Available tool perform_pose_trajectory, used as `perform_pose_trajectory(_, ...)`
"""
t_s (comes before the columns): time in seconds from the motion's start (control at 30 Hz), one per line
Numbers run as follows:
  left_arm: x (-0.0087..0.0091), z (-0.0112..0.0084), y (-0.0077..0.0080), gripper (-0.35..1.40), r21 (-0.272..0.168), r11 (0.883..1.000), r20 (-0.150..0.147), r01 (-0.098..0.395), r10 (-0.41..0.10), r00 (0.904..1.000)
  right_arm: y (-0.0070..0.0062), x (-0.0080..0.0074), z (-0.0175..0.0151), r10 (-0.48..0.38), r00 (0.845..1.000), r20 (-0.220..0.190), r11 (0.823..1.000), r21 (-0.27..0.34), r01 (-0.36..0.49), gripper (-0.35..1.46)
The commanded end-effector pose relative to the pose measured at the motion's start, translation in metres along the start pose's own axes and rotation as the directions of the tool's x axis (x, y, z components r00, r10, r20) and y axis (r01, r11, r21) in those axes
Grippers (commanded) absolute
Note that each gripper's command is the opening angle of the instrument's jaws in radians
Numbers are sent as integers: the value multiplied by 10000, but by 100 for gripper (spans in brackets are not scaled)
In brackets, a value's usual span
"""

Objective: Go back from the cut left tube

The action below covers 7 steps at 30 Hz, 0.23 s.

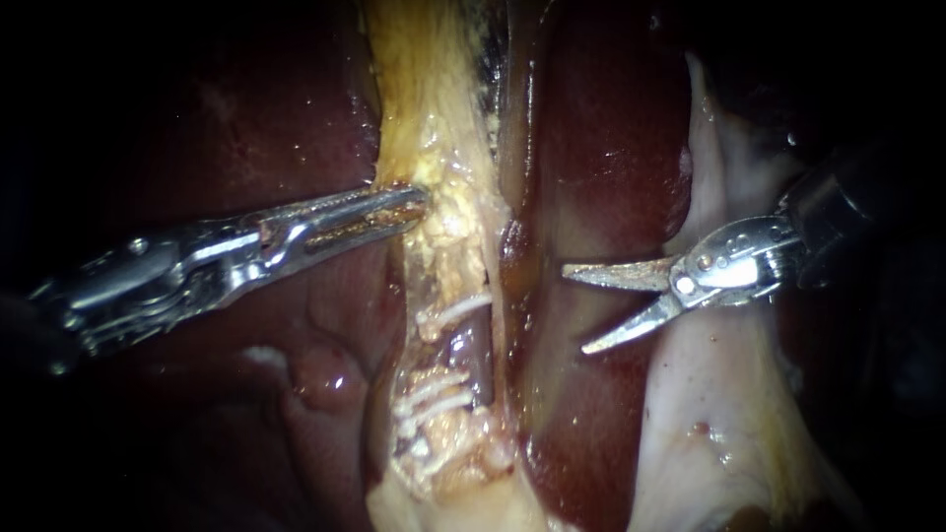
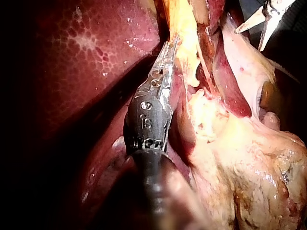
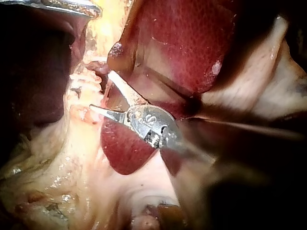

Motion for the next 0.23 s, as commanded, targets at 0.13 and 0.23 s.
perform_pose_trajectory(0.13, -1, -1, -1, -35, -3, 10000, -5, 10, -10, 10000, -1, 1, 0, 1, 10000, -3, 10000, -1, -1, 128)
perform_pose_trajectory(0.23, -1, -1, -1, -35, -3, 10000, -5, 12, -12, 10000, -1, 1, 0, 1, 10000, -3, 10000, -2, -1, 128)
